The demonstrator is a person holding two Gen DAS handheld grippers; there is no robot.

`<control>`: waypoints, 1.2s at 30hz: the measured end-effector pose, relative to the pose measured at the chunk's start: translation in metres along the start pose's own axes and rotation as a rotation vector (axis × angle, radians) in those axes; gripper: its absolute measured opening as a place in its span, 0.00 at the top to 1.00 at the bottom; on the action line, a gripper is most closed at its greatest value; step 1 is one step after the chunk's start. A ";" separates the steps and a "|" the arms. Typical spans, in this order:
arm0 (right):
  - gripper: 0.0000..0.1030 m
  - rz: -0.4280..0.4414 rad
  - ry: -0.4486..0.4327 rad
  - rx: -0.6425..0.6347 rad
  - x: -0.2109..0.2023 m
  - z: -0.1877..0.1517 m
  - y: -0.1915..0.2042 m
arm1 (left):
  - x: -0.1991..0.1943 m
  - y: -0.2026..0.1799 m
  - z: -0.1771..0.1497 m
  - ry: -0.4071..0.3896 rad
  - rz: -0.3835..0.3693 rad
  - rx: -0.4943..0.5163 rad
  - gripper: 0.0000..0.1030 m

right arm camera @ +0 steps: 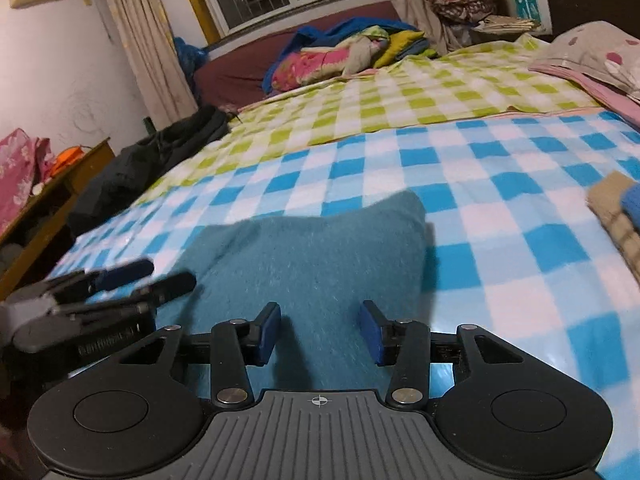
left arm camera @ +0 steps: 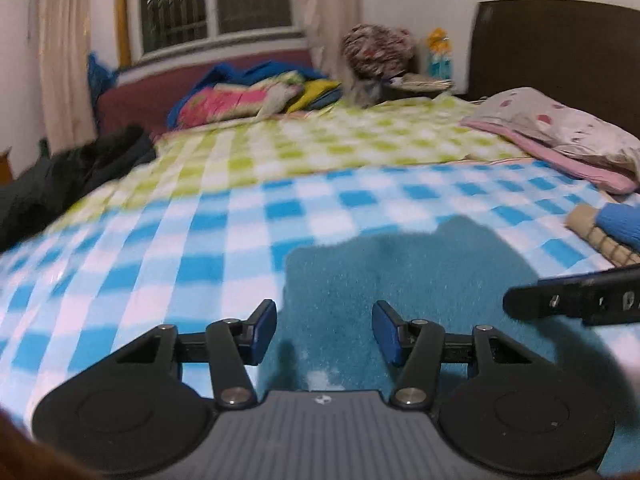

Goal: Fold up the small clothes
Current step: 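Open both grippers and lift them off the folded teal sweater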

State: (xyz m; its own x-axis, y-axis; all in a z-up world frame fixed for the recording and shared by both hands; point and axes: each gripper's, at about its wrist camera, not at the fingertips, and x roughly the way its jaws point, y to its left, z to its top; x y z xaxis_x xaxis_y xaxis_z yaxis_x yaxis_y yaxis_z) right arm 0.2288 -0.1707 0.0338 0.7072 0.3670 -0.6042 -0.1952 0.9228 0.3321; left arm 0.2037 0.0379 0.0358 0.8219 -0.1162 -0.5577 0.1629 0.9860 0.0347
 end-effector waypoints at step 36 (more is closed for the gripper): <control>0.56 -0.002 0.098 -0.181 -0.067 -0.097 0.066 | -0.090 0.002 -0.082 0.119 0.079 -0.081 0.42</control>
State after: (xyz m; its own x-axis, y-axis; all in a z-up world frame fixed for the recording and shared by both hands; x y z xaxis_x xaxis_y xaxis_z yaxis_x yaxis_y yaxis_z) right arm 0.1029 -0.1233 0.0262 0.6397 0.3664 -0.6757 -0.3193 0.9263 0.2001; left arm 0.0852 0.0598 0.0181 0.7590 -0.0273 -0.6506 0.0519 0.9985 0.0185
